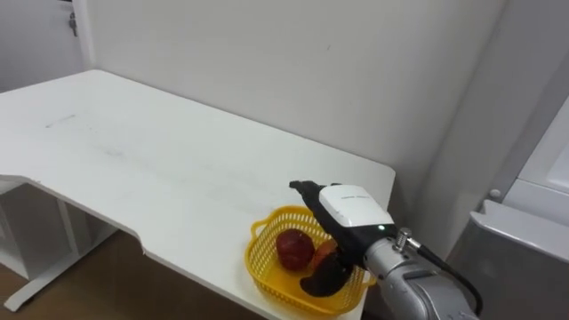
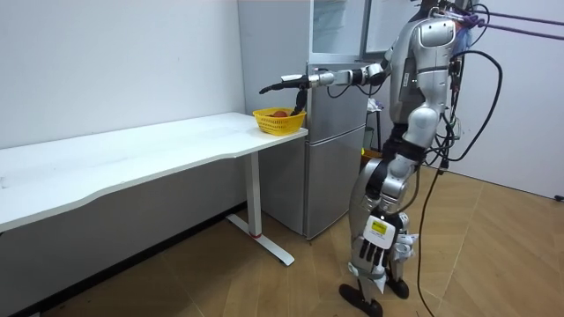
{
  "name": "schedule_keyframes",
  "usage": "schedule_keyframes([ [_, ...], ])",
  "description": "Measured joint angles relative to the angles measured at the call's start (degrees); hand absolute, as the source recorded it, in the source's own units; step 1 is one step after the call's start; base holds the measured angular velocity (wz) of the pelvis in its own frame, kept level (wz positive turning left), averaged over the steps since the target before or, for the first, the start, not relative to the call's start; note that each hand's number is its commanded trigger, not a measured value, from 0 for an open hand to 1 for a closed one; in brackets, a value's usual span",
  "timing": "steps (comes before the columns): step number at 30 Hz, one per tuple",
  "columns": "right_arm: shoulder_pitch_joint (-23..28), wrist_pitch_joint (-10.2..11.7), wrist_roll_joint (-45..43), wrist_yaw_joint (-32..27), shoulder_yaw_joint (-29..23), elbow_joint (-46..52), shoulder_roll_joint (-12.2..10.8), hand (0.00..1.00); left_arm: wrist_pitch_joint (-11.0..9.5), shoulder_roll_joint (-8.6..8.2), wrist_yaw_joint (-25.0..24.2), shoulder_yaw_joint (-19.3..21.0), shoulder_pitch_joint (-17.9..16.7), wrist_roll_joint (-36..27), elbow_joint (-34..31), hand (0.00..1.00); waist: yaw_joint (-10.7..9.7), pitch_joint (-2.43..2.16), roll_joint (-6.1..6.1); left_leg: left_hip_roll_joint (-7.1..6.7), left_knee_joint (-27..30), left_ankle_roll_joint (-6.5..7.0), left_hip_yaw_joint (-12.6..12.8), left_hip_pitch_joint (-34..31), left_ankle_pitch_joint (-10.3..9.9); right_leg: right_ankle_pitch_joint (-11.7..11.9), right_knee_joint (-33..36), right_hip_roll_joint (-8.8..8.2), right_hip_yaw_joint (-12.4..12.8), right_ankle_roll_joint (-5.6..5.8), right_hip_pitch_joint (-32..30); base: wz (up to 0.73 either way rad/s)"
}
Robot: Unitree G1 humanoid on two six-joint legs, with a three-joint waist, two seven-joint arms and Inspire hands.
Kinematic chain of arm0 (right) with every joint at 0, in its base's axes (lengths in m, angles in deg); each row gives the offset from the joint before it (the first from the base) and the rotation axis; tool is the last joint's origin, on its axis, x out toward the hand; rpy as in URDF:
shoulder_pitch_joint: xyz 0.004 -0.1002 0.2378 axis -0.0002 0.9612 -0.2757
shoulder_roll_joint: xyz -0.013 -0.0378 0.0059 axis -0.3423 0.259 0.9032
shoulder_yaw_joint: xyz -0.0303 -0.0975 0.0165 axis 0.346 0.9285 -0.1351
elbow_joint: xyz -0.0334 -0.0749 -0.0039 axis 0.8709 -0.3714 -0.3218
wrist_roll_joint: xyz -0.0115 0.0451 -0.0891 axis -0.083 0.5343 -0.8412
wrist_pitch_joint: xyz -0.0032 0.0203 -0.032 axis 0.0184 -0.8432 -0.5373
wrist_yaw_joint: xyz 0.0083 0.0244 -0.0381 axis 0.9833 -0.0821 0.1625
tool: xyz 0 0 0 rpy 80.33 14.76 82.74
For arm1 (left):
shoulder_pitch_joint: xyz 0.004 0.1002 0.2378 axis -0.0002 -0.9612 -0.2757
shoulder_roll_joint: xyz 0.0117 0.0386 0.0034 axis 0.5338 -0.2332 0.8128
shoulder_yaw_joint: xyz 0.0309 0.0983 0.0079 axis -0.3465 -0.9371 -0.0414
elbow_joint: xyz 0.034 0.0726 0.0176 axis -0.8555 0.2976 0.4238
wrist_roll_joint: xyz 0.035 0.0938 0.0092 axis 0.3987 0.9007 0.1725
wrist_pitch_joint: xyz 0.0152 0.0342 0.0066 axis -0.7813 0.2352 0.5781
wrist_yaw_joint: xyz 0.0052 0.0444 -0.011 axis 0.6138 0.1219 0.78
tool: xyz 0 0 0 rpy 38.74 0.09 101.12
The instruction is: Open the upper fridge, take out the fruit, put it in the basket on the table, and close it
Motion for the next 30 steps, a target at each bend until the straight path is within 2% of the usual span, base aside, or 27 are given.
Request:
schedule_keyframes([
  [18, 0.00, 0.01, 0.01, 0.00, 0.00, 1.16, -0.17, 0.00, 0.27, -0.14, 0.28, 0.01, 0.23, 0.01, -0.11, 0.00, 0.15, 0.00, 0.11, -0.02, 0.02, 0.00, -0.08, -0.10, 0.00, 0.00, -0.02, 0.00, -0.12, 0.00, -0.03, 0.00],
  [20, 0.00, 0.01, 0.16, 0.00, 0.00, 1.39, -0.16, 0.00, 0.23, -0.15, 0.31, -0.03, 0.09, -0.02, -0.12, 0.00, 0.09, -0.18, -0.15, -0.02, -0.03, 0.00, -0.09, -0.03, 0.01, 0.00, -0.02, -0.01, -0.09, 0.00, 0.01, 0.00],
  [22, -0.01, 0.09, 0.68, -0.01, -0.04, 1.66, -0.16, 0.00, 0.23, -0.15, 0.50, -0.08, -0.12, -0.03, -0.11, 0.00, -0.08, -0.01, 0.18, -0.04, -0.14, 0.02, -0.08, 0.33, 0.01, 0.00, -0.02, -0.06, 0.06, 0.00, 0.24, 0.00],
  [25, -0.01, 0.57, 1.21, -0.36, -0.70, 3.99, -0.14, 0.00, -0.17, -0.18, 1.19, -0.11, -0.53, -0.01, -0.04, 0.00, -0.60, -0.08, 0.16, 0.00, -0.15, 0.02, -0.04, 0.36, 0.01, -0.01, 0.04, -0.08, 0.23, 0.02, 0.16, -0.01],
  [30, -0.04, 2.27, 1.63, -2.28, -1.14, 9.34, 0.00, 0.00, -0.48, -0.66, 1.34, -0.28, -0.82, -0.01, -0.02, 0.00, -2.03, -0.18, 1.43, 0.04, -0.18, 0.09, 0.45, 0.79, 0.04, -0.04, 0.89, -0.18, 1.77, 0.05, -0.11, -0.07],
])
